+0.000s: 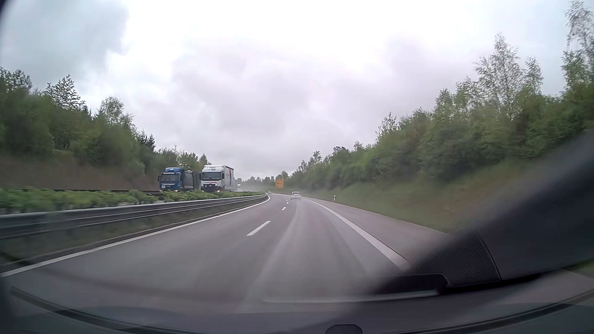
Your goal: Follow the waypoints while adhering to traffic rules and regulations
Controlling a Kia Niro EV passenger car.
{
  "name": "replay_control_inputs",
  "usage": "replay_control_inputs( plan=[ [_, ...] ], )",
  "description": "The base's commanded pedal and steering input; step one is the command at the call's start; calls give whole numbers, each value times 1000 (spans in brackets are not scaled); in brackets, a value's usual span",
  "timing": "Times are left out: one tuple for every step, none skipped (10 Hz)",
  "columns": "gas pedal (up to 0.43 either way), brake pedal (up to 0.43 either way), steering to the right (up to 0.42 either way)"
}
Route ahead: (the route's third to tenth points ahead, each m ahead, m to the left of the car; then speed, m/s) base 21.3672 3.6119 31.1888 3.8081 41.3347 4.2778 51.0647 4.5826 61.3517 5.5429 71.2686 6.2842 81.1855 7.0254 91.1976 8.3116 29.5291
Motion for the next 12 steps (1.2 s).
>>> replay_control_inputs(
  plan=[
    [299,0,-8],
    [299,0,-8],
    [299,0,-8],
    [299,0,-8],
    [299,0,-8],
    [299,0,-8],
    [299,0,-8],
    [299,0,-8],
    [299,0,-8],
    [299,0,-8],
    [299,0,-8],
    [299,0,-8]
  ],
)
